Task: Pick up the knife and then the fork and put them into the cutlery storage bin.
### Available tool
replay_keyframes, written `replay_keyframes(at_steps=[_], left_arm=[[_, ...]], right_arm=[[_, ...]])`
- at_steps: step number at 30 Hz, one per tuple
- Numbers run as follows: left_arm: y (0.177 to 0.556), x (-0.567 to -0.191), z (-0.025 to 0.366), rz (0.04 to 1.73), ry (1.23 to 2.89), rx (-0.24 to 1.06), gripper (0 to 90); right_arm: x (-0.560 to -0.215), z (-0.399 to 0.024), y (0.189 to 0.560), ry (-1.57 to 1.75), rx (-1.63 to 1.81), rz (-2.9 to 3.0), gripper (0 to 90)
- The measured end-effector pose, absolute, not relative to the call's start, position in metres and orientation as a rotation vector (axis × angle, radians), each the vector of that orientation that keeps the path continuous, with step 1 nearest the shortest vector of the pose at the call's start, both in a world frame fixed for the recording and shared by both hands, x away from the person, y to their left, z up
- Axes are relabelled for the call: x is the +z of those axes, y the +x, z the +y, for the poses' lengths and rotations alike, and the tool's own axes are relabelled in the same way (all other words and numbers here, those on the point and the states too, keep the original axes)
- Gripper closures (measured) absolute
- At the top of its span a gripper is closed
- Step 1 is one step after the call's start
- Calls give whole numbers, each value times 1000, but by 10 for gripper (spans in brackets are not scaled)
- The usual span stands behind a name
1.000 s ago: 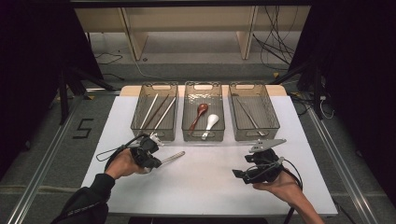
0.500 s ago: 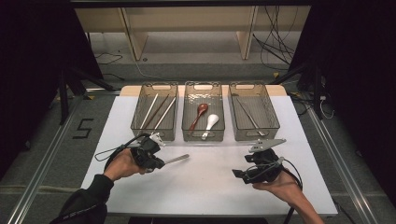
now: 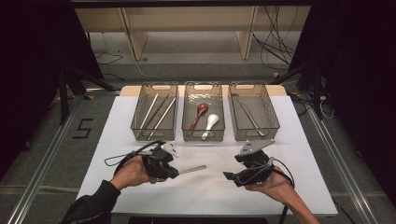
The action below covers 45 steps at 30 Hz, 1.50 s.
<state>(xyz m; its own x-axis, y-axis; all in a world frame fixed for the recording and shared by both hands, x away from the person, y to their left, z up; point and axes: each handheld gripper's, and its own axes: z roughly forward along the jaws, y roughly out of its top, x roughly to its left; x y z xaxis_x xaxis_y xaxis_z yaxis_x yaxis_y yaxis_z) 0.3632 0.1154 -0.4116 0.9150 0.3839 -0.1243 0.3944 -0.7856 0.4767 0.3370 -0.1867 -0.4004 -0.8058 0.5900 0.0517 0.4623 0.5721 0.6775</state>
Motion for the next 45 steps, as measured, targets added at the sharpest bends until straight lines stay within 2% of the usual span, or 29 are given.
replay_keyframes(at_steps=[24, 33, 40, 45], left_arm=[[338, -401, 84, 394, 2558, -90, 841], [333, -400, 77, 365, 2558, -116, 841], [333, -402, 75, 361, 2558, -144, 841], [333, -402, 75, 354, 2560, -164, 840]], right_arm=[[-414, -132, 325, 579, 910, 2817, 312], [-420, -121, 319, 457, 856, 2844, 438], [-423, -118, 315, 371, 839, 2851, 592], [-424, -116, 312, 314, 823, 2863, 645]])
